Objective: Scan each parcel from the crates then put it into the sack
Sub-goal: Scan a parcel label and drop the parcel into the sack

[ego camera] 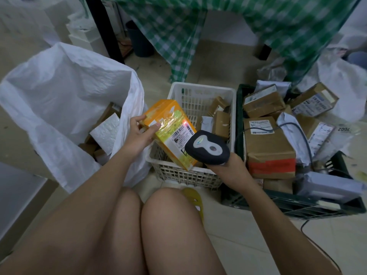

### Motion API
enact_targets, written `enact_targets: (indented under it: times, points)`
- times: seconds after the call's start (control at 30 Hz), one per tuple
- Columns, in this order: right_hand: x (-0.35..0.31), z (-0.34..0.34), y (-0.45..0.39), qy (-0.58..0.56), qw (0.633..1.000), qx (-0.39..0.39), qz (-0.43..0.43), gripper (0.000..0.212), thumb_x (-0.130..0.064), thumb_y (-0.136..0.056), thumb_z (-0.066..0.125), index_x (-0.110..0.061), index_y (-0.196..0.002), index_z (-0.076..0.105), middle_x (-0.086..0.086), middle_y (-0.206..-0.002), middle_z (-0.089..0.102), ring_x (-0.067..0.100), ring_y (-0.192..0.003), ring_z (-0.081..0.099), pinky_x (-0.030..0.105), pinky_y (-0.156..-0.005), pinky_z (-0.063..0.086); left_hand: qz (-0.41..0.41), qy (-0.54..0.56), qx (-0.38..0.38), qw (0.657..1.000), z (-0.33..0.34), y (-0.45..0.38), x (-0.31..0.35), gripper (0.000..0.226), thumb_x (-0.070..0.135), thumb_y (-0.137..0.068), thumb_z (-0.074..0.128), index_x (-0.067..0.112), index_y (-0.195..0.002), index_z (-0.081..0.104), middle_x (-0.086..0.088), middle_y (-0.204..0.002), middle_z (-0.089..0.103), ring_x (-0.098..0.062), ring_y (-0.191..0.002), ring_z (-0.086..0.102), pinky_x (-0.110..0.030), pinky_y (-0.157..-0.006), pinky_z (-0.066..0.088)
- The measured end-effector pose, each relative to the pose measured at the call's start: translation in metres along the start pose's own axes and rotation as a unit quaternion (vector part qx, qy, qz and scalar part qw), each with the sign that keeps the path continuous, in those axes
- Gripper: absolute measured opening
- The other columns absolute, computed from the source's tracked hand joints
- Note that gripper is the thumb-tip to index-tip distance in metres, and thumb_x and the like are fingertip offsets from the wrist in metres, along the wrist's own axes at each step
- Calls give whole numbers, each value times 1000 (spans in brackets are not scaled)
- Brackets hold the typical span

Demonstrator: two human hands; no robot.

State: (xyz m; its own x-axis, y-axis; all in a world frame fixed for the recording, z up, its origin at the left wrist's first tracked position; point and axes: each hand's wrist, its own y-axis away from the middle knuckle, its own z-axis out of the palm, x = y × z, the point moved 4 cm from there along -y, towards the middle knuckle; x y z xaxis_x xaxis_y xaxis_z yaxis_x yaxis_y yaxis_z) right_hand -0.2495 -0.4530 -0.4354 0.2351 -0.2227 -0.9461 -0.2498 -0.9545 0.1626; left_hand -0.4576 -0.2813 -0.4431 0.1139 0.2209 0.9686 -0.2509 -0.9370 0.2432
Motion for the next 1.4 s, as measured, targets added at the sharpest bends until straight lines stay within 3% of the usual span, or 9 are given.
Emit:
enact_targets:
  times: [0.2, 0.37, 0.6, 0.7, 0.93, 1.07, 1.2, 1.3, 1.4]
  points:
    - [2, -3, -3, -1, 1000, 18, 1, 33, -19, -81, 74, -36, -104, 59, -13, -105, 64, 10, -105, 60, 31, -91, 50, 3, 3, 3, 1000, 1, 0, -1, 48, 26, -89, 66, 27, -123, 32, -6, -139, 42, -8, -108, 55, -26, -85, 50]
    - [0, -4, -2, -10, 1000, 19, 9, 35, -16, -80, 75, -40, -98, 57, -20, -99, 62, 8, -101, 59, 27, -89, 48, 4, -4, -1, 1000, -1, -1, -2, 47, 27, -89, 66, 28, -121, 32, -6, -140, 43, -7, -108, 56, -25, -82, 50]
    - [-4, -1, -5, -87, 995, 36, 11, 25, -4, -85, 70, -27, -85, 59, -26, -59, 62, -10, -61, 57, 11, -58, 44, 30, -16, 0, 999, 2, 8, 10, 51, 26, -83, 73, 30, -120, 38, -7, -135, 47, -19, -119, 54, -26, -80, 54]
    - [-17, 10, -10, -127, 988, 85, 3, 18, -8, -86, 70, -18, -98, 61, -18, -63, 62, -1, -61, 56, 21, -60, 47, 59, 5, 12, 998, -2, 24, 23, 51, 22, -82, 74, 26, -121, 42, -5, -129, 50, -20, -116, 56, -25, -76, 56]
    - [-84, 51, -37, -175, 977, 124, -1, 22, -18, -86, 71, -9, -100, 56, 4, -79, 59, 10, -64, 55, 20, -56, 47, 154, 56, 135, 977, -60, 78, 65, 58, 36, -66, 86, 35, -111, 48, 7, -118, 55, -18, -112, 59, -45, -91, 54]
    - [-132, 79, -49, -168, 980, 102, -19, 31, -17, -88, 69, -10, -116, 58, -1, -88, 63, 10, -79, 58, 23, -69, 48, 202, 71, 203, 956, -112, 103, 97, 59, 26, -70, 84, 28, -114, 45, -4, -127, 53, -17, -113, 59, -46, -91, 54]
    - [-161, 102, -68, -154, 982, 100, -34, 28, -16, -90, 66, -7, -115, 58, -1, -77, 58, 11, -67, 54, 27, -69, 48, 238, 35, 283, 928, -160, 116, 116, 61, 30, -72, 83, 30, -118, 43, 3, -131, 49, -13, -119, 53, -24, -85, 53]
    - [-166, 114, -83, -137, 984, 106, -29, 21, -12, -90, 63, -16, -108, 53, 5, -98, 63, 20, -89, 59, 38, -89, 49, 242, -21, 345, 906, -188, 104, 111, 66, 40, -70, 83, 35, -118, 39, 6, -132, 43, -9, -122, 46, -34, -100, 46]
    - [-157, 125, -101, -138, 983, 120, -22, 31, -9, -90, 63, -12, -119, 54, 14, -121, 61, 28, -109, 58, 42, -97, 46, 208, -58, 389, 896, -203, 74, 103, 70, 39, -71, 82, 30, -124, 36, 0, -137, 35, -10, -124, 39, -33, -106, 39]
